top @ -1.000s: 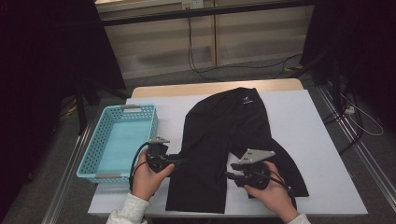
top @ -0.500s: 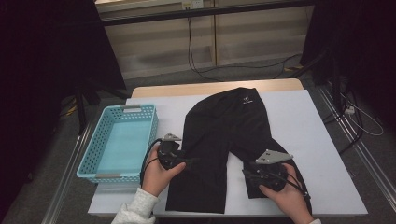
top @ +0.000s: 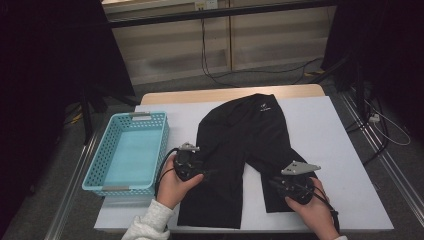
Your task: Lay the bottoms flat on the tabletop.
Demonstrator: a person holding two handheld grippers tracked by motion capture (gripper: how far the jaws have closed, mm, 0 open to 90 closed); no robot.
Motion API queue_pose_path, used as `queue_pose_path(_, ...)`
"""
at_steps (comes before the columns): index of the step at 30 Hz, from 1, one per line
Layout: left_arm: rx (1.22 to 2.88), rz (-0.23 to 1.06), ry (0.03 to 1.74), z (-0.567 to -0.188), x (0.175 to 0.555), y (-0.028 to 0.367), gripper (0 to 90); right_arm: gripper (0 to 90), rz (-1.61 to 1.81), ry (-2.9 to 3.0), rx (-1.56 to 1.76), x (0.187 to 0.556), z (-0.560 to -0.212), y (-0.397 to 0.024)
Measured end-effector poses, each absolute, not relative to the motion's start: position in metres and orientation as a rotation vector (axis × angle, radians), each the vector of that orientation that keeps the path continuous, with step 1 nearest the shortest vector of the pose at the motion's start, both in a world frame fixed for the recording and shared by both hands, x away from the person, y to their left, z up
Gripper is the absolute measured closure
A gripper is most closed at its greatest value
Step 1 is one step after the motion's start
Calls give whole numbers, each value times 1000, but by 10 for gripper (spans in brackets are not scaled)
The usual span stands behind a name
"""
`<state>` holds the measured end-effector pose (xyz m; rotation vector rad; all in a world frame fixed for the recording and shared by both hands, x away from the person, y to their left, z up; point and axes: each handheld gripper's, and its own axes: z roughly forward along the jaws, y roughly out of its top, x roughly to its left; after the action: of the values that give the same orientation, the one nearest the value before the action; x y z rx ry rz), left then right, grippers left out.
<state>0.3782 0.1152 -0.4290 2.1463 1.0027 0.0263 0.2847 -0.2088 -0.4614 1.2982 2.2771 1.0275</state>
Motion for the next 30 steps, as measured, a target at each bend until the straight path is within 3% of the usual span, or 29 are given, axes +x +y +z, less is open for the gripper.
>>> queue_pose_path(3, 2145, 26, 1004, -429, 378, 115, 271, 899, 1045, 2290, 1264, 285, -460, -205)
queue_pose_path(15, 2153, 1, 985, -430, 376, 109, 268, 895, 1074, 2447, 1088, 272, -458, -165)
queue_pose_path(22, 2155, -9, 975, -431, 375, 106, 264, 766, 1144, 2449, 1103, 271, -456, -166)
queue_pose_path(30, 2163, -24, 957, -433, 373, 97, 259, 572, 1137, 2266, 1269, 274, -447, -207)
